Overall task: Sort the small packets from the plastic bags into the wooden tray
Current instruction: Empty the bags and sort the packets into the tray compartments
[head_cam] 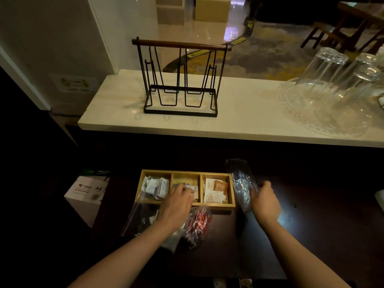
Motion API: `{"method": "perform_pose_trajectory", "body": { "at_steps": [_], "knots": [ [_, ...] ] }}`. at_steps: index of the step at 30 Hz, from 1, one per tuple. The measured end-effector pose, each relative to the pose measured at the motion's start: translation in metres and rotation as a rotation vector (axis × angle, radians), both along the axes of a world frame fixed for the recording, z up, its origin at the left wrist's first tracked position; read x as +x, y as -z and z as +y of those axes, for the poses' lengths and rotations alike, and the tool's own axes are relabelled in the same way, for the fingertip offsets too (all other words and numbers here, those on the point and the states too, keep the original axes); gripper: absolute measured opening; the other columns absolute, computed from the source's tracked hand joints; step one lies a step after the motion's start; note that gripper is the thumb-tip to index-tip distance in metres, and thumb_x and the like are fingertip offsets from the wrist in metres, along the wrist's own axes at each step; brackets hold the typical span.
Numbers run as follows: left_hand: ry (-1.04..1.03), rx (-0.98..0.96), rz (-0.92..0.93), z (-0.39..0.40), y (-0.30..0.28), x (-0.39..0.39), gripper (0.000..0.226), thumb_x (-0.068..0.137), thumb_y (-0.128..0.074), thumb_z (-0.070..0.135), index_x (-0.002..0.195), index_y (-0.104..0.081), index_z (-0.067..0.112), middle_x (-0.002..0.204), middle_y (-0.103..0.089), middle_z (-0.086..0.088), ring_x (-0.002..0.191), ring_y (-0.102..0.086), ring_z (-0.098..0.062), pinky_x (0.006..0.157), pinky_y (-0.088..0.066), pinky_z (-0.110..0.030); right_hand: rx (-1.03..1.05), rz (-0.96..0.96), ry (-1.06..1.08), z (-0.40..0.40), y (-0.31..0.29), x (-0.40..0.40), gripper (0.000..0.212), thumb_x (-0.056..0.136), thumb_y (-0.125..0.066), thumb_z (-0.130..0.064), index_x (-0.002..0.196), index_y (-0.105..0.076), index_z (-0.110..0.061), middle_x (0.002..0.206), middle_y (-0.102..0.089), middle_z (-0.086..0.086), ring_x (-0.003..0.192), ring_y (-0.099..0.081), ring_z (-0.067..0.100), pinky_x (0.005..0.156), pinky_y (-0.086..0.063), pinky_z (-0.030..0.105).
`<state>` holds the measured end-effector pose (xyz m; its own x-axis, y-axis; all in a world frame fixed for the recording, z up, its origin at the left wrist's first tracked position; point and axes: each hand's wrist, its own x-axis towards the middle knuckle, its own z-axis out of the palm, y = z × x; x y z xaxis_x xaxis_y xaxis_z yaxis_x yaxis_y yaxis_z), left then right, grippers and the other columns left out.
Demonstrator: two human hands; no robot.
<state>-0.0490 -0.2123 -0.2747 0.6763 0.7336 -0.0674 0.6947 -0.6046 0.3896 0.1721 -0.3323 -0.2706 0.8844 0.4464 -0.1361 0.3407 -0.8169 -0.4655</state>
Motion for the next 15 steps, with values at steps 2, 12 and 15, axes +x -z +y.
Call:
{"method": "perform_pose_trajectory", "body": {
  "at_steps": [2,12,15],
  "knots": [
    [-0.068,-0.030,-0.005,0.019,-0.002,0.009,0.032,0.099,-0.038,0.027,0.129,-0.047,0.022,0.133,-0.045,-0.001,0.108,-0.052,-0.015,0.078,-0.050,-0.024,0.059,-0.016,-0.166,0.010,-0.003,-0.016,0.029,0.092,-0.054,-0.030,0.116,-0.050,-0.015,0.116,-0.061,0.010,0.094,-0.064,0.031,0.071,-0.049,0.038],
    [0.008,-0.185,0.393,0.028,0.021,0.045,0.048,0.091,-0.053,0.023,0.137,-0.039,0.029,0.144,-0.033,-0.012,0.128,-0.034,-0.036,0.097,-0.045,-0.046,0.055,0.002,-0.433,0.046,0.010,-0.068,0.016,0.092,-0.053,-0.026,0.107,-0.053,-0.019,0.109,-0.056,-0.003,0.077,-0.062,0.017,0.064,-0.054,0.034],
    [-0.009,-0.160,0.401,0.033,0.021,0.051,0.047,0.088,-0.061,0.020,0.131,-0.043,0.026,0.139,-0.035,-0.013,0.127,-0.035,-0.036,0.094,-0.048,-0.047,0.053,0.011,-0.433,0.047,0.013,-0.067,0.016,0.092,-0.053,-0.024,0.107,-0.054,-0.019,0.110,-0.057,-0.002,0.078,-0.062,0.016,0.065,-0.052,0.032]
  ]
}}
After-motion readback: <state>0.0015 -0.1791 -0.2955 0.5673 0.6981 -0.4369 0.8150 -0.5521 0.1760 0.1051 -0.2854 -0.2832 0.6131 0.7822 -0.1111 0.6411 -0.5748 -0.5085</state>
